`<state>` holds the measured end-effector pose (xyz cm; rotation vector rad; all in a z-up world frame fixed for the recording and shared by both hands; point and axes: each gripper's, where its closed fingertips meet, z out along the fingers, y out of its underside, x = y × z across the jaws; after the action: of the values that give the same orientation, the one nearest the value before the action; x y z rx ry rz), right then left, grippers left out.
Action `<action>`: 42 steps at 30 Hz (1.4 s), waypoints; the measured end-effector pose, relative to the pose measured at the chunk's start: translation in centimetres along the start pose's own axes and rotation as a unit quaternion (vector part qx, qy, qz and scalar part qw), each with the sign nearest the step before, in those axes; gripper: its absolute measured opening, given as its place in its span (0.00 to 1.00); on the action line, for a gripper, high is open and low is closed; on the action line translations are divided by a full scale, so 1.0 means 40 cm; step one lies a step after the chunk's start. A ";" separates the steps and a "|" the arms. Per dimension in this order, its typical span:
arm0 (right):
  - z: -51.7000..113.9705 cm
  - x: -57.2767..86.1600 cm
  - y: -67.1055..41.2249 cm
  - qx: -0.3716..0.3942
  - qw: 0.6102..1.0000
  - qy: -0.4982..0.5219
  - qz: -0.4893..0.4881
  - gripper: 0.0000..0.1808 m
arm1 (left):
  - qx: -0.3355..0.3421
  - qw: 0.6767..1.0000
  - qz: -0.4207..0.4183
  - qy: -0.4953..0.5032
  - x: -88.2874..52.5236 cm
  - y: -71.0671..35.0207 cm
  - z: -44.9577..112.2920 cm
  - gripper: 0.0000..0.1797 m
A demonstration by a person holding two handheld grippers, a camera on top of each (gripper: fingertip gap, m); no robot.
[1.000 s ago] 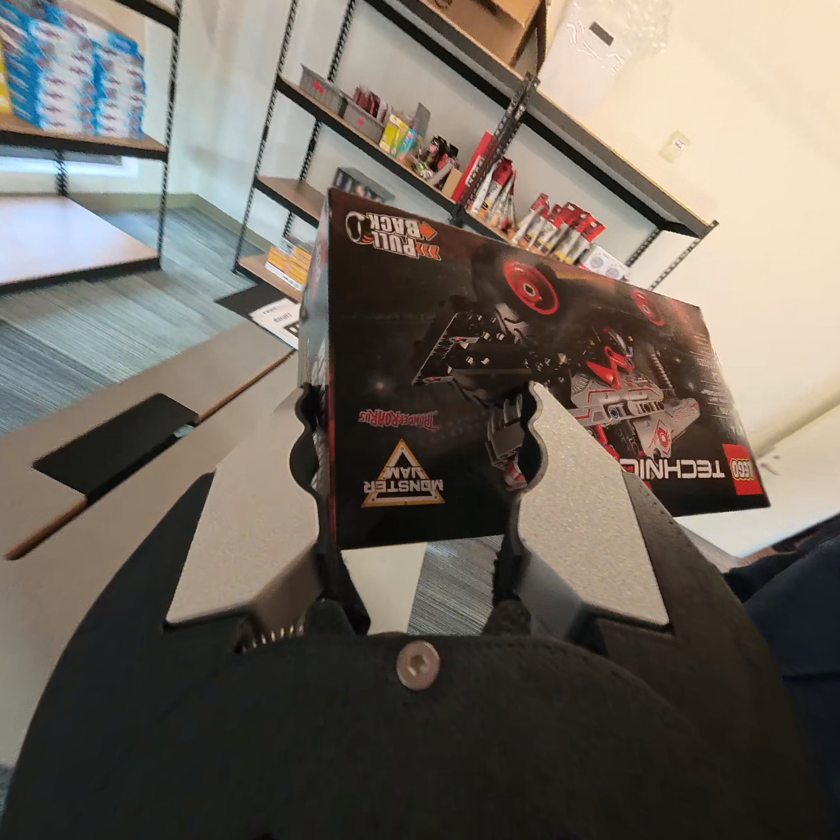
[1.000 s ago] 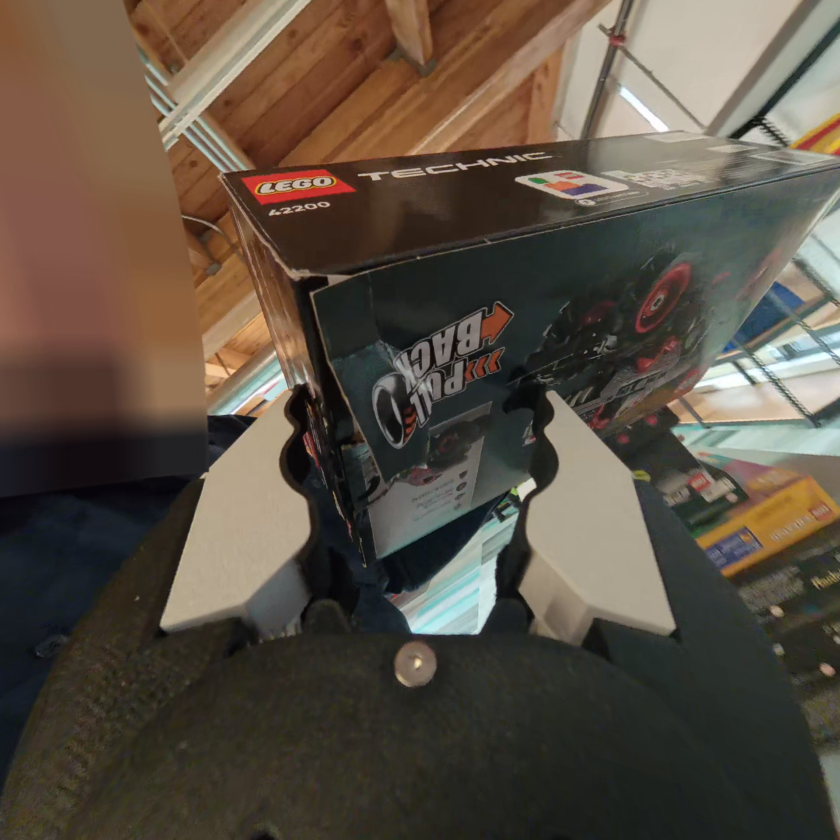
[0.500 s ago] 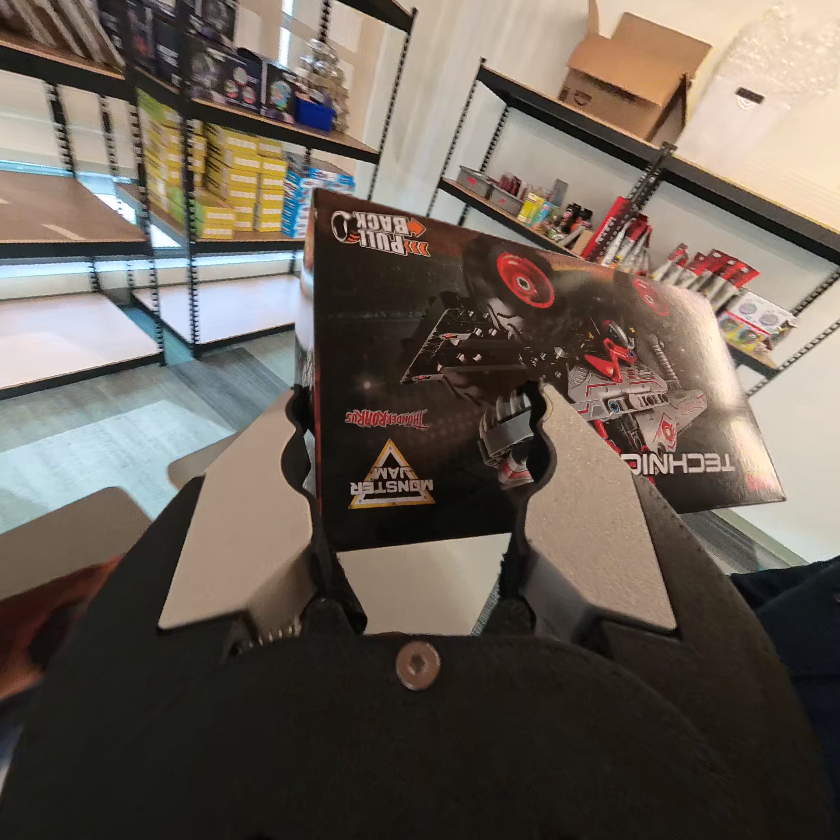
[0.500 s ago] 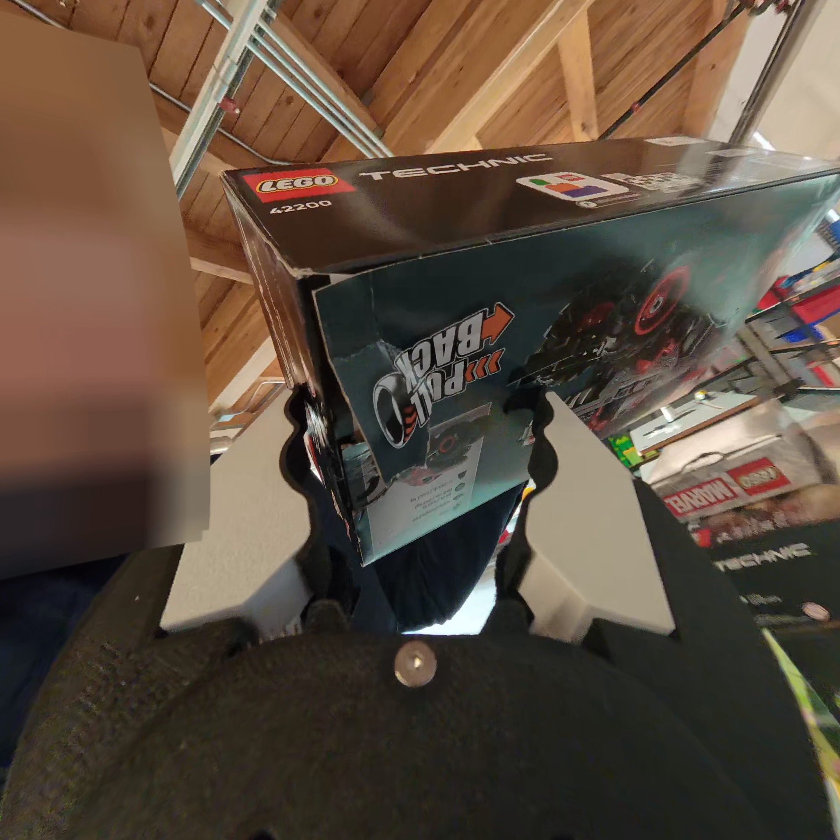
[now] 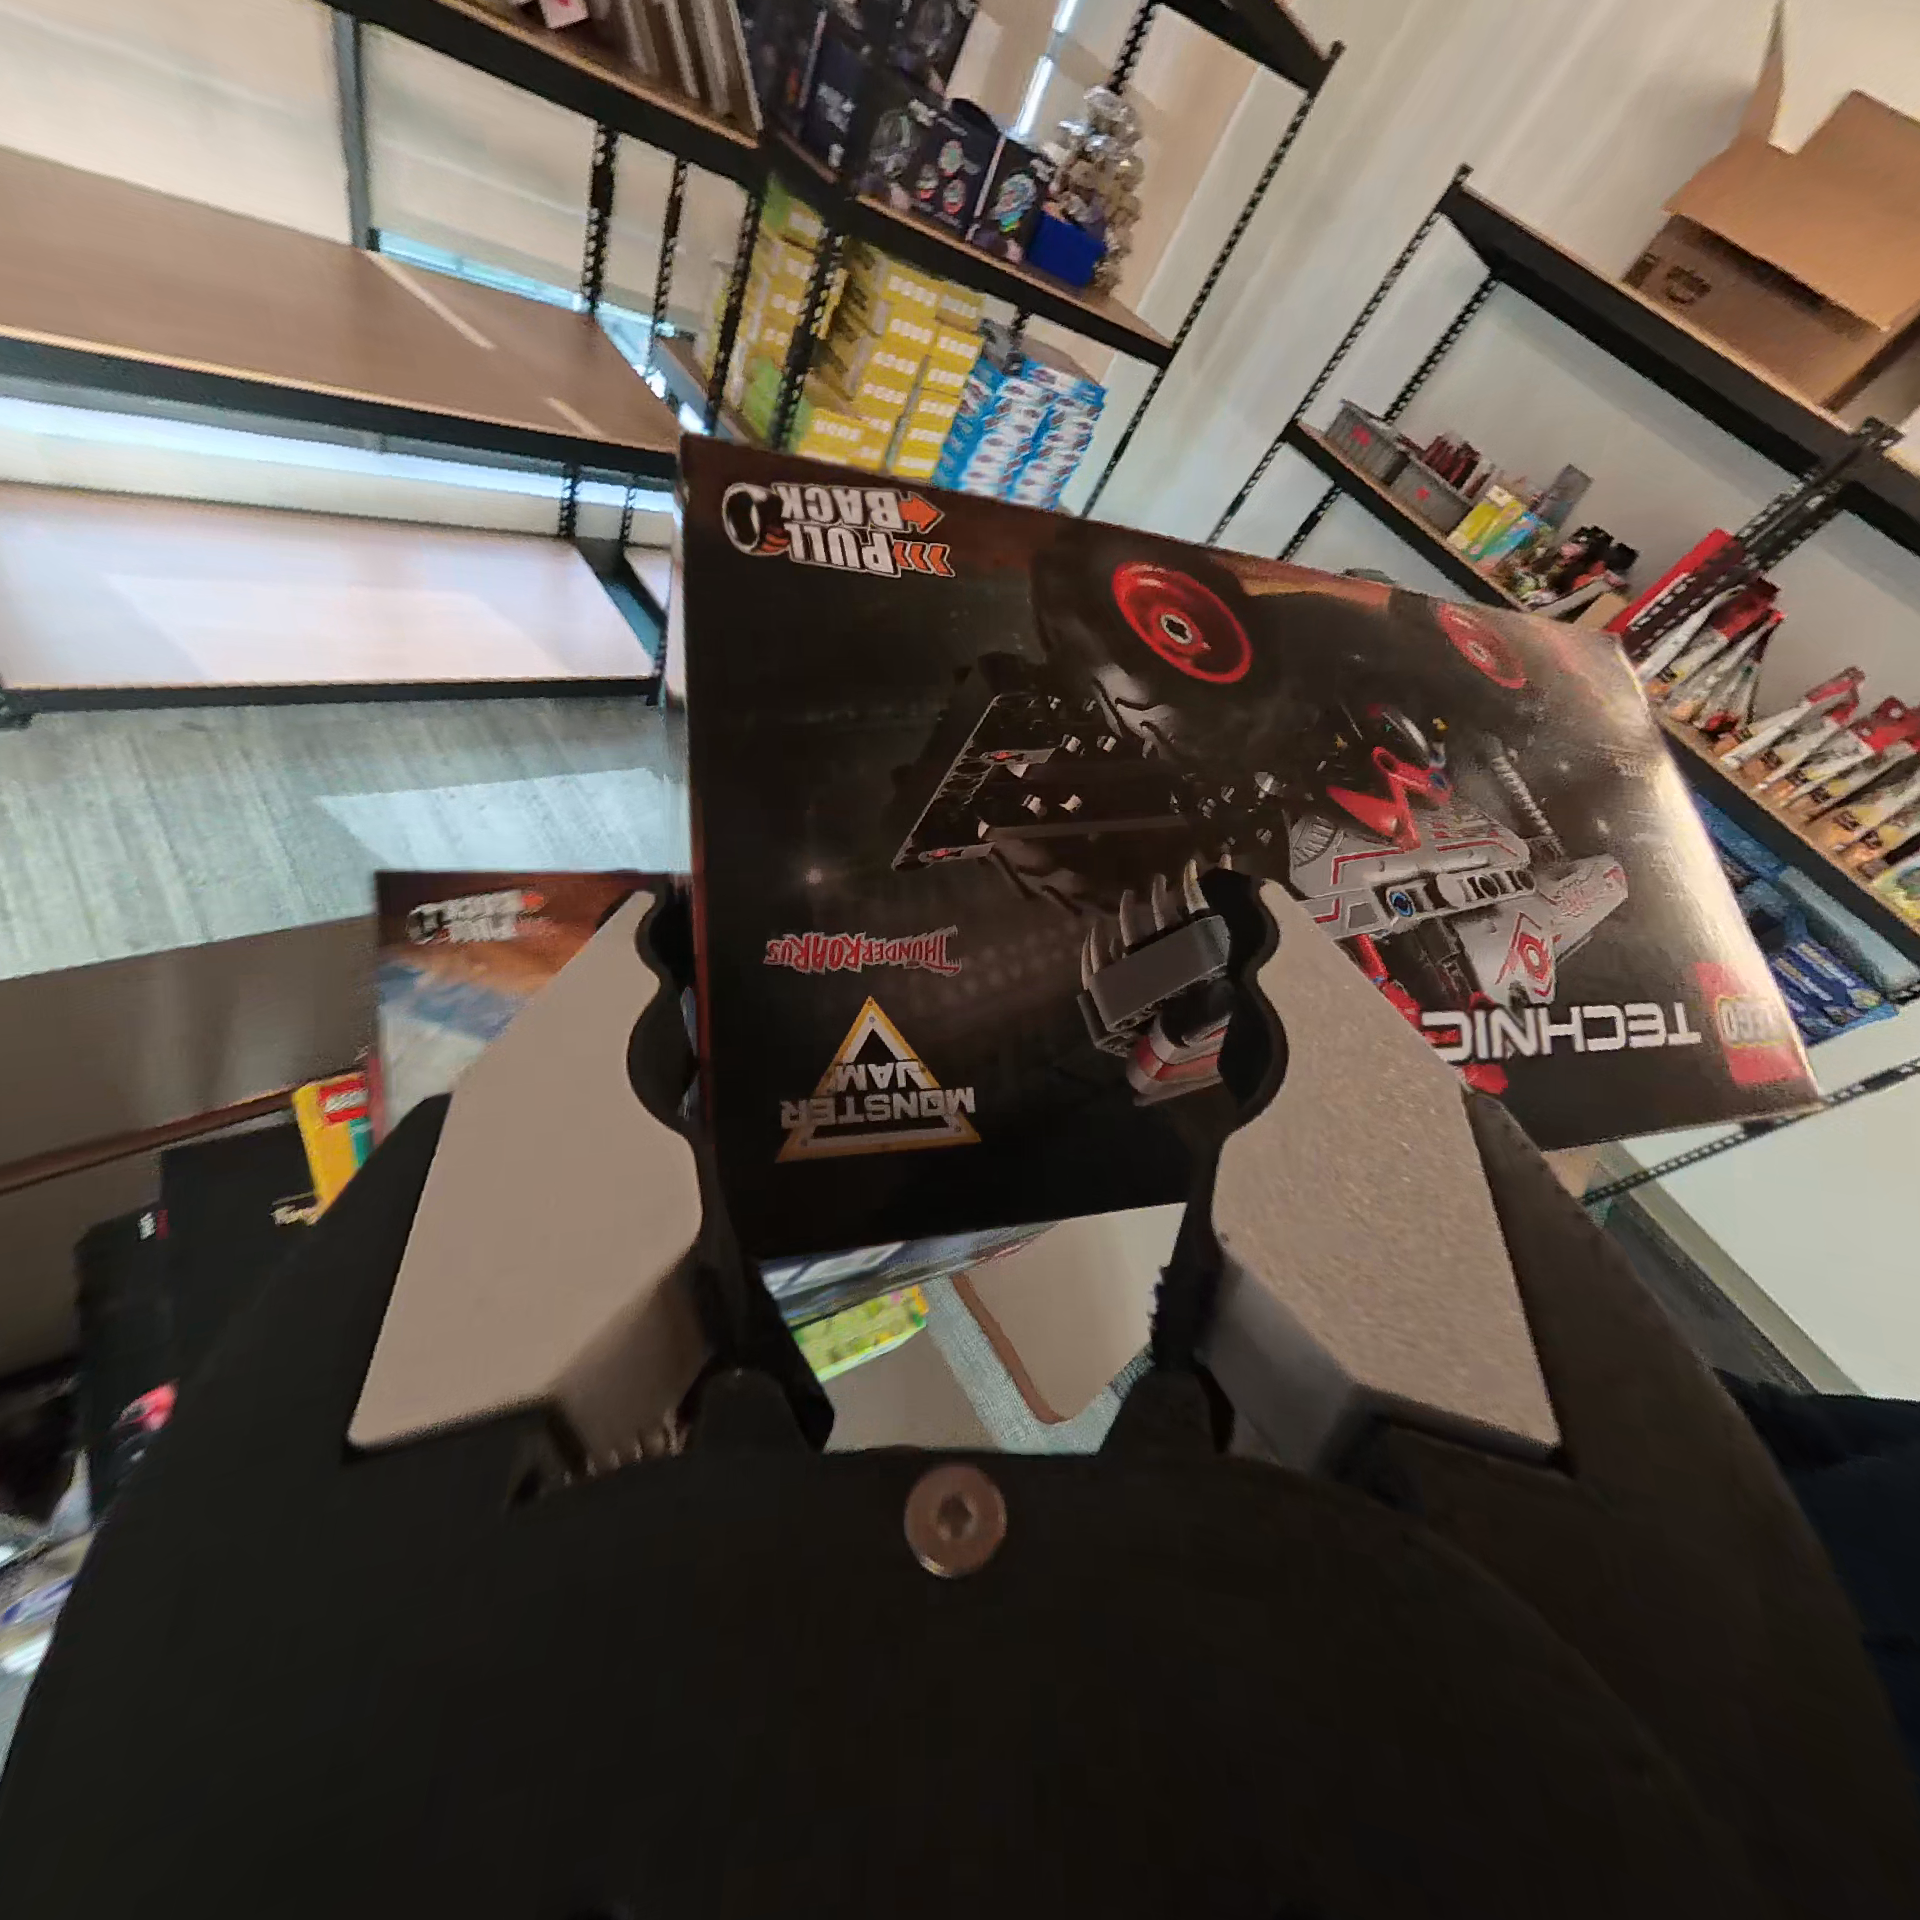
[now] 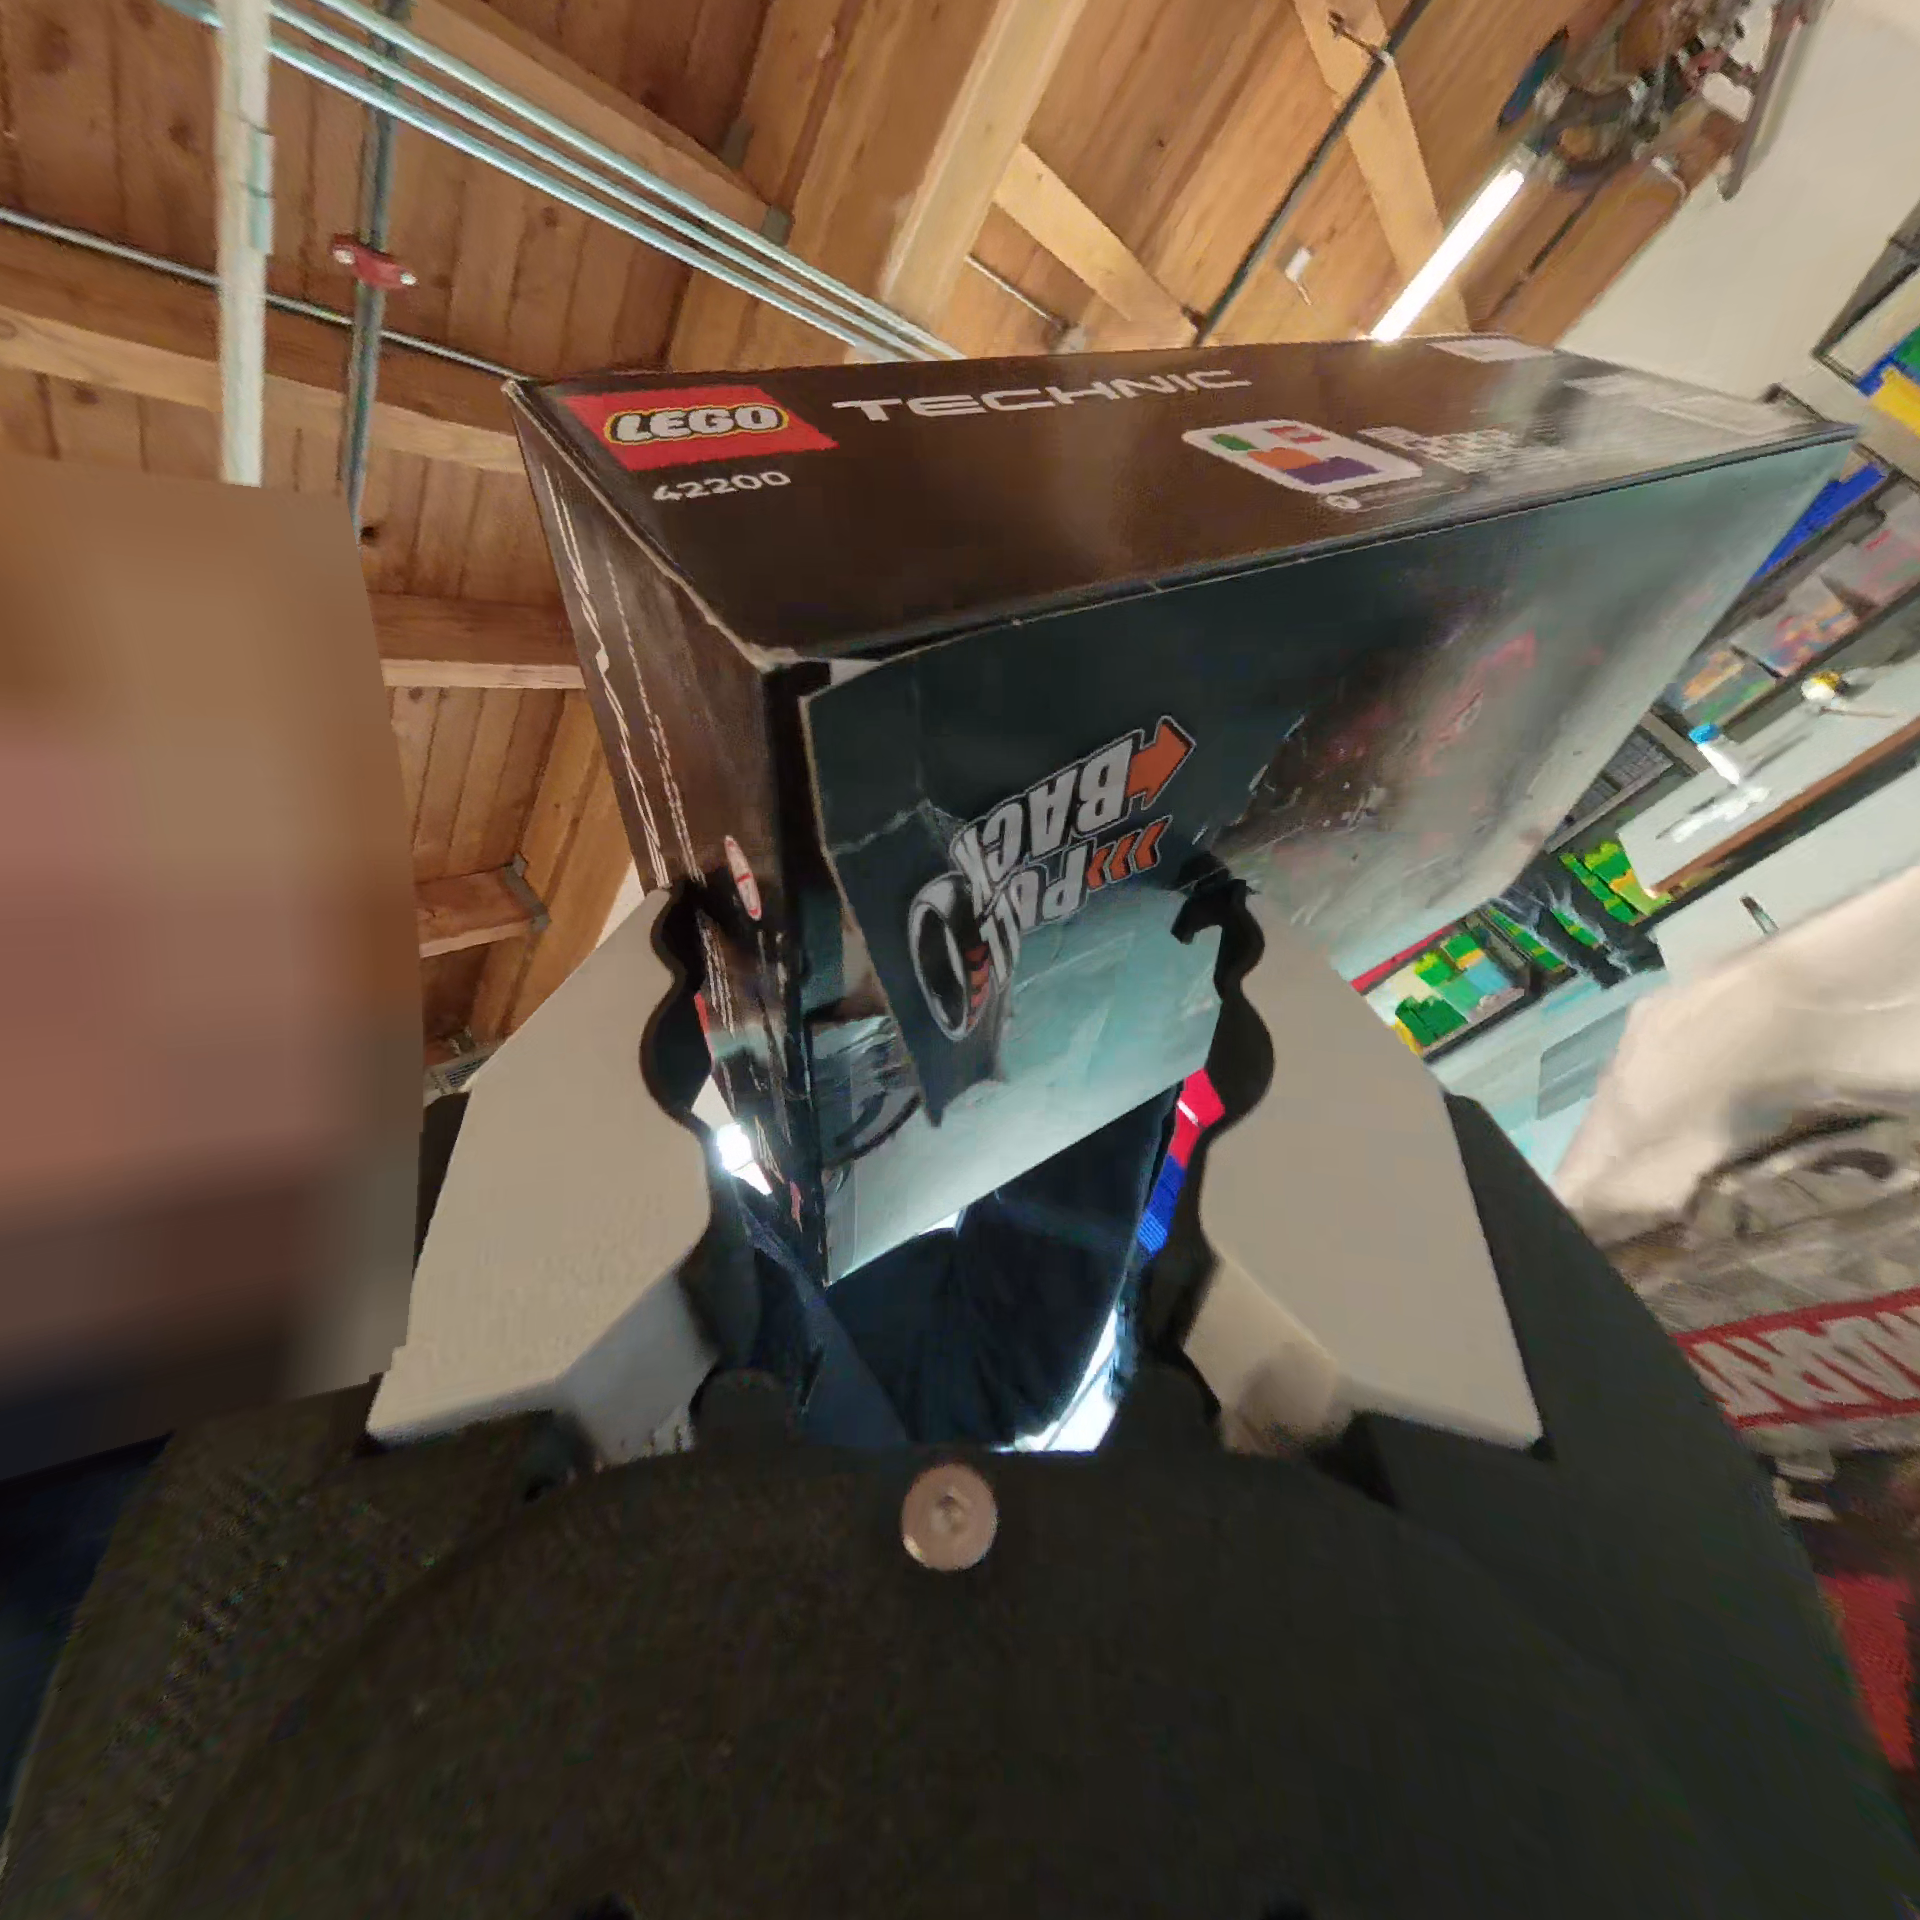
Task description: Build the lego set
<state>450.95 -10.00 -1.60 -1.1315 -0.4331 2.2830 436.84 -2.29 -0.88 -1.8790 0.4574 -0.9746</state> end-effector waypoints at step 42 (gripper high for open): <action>-0.282 0.189 0.113 0.051 0.954 0.287 -0.074 0.41 | 0.141 0.987 -0.021 0.077 -0.219 0.115 -0.129 0.55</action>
<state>454.77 -8.56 -15.32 -1.5717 -0.1576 1.7183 427.82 -1.73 -7.42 -1.5715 0.3507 -1.1532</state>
